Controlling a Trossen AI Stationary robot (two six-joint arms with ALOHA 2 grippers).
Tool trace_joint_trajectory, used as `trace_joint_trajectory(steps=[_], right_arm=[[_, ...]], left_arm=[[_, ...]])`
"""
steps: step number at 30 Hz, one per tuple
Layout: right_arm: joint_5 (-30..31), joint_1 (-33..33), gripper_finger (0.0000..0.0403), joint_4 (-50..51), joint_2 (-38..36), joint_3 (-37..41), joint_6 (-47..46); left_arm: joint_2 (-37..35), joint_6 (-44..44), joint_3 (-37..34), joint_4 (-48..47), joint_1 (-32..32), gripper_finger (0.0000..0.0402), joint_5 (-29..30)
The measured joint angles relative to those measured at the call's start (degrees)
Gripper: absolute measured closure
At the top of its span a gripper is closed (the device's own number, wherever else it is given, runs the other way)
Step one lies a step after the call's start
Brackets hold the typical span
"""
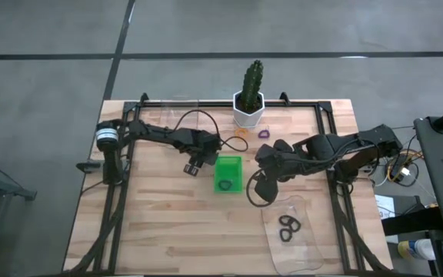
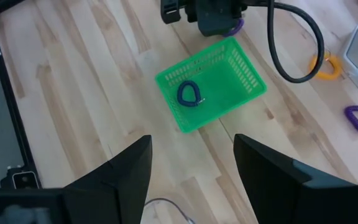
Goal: Sort spring keychains
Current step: Put the left purple spring keychain into the green bin
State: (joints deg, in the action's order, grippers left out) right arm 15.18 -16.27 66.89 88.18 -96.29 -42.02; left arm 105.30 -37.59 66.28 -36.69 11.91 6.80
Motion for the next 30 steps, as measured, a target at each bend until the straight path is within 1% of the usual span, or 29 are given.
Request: trace_joint_trajectory(steps=[3, 5, 7, 8, 9, 12, 15, 16, 21, 23, 26, 30], right_arm=[[0.0, 0.0, 0.0184, 0.0, 0.0, 0.0, 0.0], [0.0, 0.0, 0.0184, 0.0, 0.0, 0.0, 0.0], [0.2, 0.0, 0.0184, 0.0, 0.0, 0.0, 0.2], [0.7, 0.0, 0.0184, 0.0, 0.0, 0.0, 0.3], [1.3, 0.0, 0.0184, 0.0, 0.0, 0.0, 0.5], [1.8, 0.0, 0.0184, 0.0, 0.0, 0.0, 0.7], [2.9, 0.0, 0.0184, 0.0, 0.0, 0.0, 0.7], [3.0, 0.0, 0.0184, 0.0, 0.0, 0.0, 0.7], [3.5, 0.0, 0.0184, 0.0, 0.0, 0.0, 0.0], [4.2, 0.0, 0.0184, 0.0, 0.0, 0.0, -0.7], [5.7, 0.0, 0.0184, 0.0, 0.0, 0.0, -1.2], [7.3, 0.0, 0.0184, 0.0, 0.0, 0.0, -4.3]], left_arm=[[0.5, 0.3, 0.1, -0.3, 0.0, 0.0282, -0.9], [0.9, 1.1, 0.1, -0.6, 0.0, 0.0319, -1.6], [1.2, 2.8, 0.1, -0.9, -0.1, 0.0368, -2.2], [1.3, 4.5, 0.1, -1.0, -0.1, 0.0382, -2.2], [1.3, 6.3, 0.1, -1.0, -0.2, 0.0387, -2.3], [0.5, 10.2, 0.3, -2.3, -0.6, 0.0392, -2.3], [-1.3, 12.2, 1.5, -7.4, -1.5, 0.0397, -3.0], [-2.5, 12.8, 2.4, -9.2, -1.9, 0.0397, -3.4], [-8.1, 16.4, 7.8, -11.2, -3.9, 0.0399, -6.0], [-9.6, 19.4, 10.3, -10.7, -4.8, 0.0399, -7.2], [-12.0, 26.6, 14.1, -10.3, -5.5, 0.0400, -11.5], [-13.1, 35.6, 16.0, -3.0, -6.9, 0.0400, -17.9]])
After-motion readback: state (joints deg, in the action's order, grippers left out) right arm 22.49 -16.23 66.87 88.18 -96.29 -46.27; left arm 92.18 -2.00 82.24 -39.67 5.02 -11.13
